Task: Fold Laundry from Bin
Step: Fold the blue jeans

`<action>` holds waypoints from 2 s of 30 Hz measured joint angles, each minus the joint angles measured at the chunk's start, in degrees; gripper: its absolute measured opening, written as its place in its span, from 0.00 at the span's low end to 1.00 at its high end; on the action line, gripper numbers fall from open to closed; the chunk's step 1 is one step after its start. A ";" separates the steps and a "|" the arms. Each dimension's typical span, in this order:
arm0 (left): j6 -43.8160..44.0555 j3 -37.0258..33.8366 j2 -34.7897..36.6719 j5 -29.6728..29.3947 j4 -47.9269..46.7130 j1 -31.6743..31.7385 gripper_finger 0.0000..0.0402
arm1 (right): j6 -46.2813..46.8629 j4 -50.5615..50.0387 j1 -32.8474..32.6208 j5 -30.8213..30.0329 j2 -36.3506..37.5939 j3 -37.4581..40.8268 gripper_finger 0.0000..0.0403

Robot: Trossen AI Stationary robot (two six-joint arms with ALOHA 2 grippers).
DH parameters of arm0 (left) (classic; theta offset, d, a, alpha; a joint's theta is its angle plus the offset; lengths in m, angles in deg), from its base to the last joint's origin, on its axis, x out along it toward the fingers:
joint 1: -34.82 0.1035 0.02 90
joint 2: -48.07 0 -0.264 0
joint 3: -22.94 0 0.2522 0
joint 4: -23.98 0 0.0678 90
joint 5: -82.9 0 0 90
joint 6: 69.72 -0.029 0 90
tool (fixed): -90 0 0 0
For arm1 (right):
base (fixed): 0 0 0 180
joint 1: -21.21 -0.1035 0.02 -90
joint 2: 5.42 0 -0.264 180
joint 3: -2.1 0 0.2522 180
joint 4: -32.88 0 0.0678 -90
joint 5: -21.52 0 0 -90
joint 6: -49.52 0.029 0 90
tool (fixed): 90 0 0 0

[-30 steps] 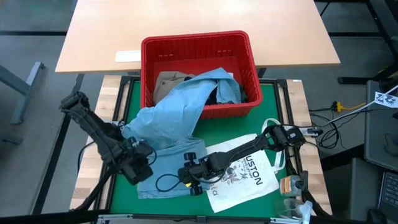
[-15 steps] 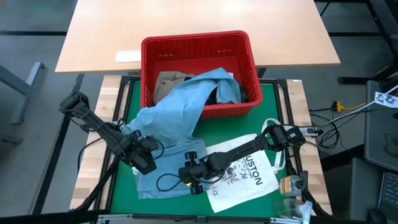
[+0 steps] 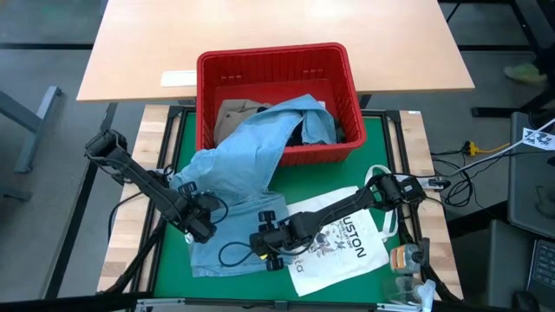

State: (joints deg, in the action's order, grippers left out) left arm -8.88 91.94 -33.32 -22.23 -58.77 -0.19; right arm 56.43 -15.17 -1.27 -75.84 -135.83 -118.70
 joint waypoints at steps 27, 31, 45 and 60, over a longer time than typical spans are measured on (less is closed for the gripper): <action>17.05 -14.06 0.04 -6.44 4.66 0.45 0.22 | 0.28 -0.10 0.38 3.69 -5.22 -0.15 0.39; 16.76 -12.19 0.09 -2.63 2.69 1.22 0.22 | 0.27 -0.08 0.42 3.85 -5.25 -0.11 0.39; 16.59 0.91 0.13 -0.03 -5.83 0.05 0.22 | 0.21 -0.10 0.39 3.74 -5.33 -0.08 0.39; 19.81 -10.15 0.13 -0.35 4.29 -2.88 0.22 | 0.18 -0.10 0.39 3.74 -5.35 -0.04 0.39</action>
State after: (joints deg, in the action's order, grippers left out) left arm 10.93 81.79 -33.19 -22.58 -54.48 -3.07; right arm 56.62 -15.27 -0.88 -72.10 -141.18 -118.75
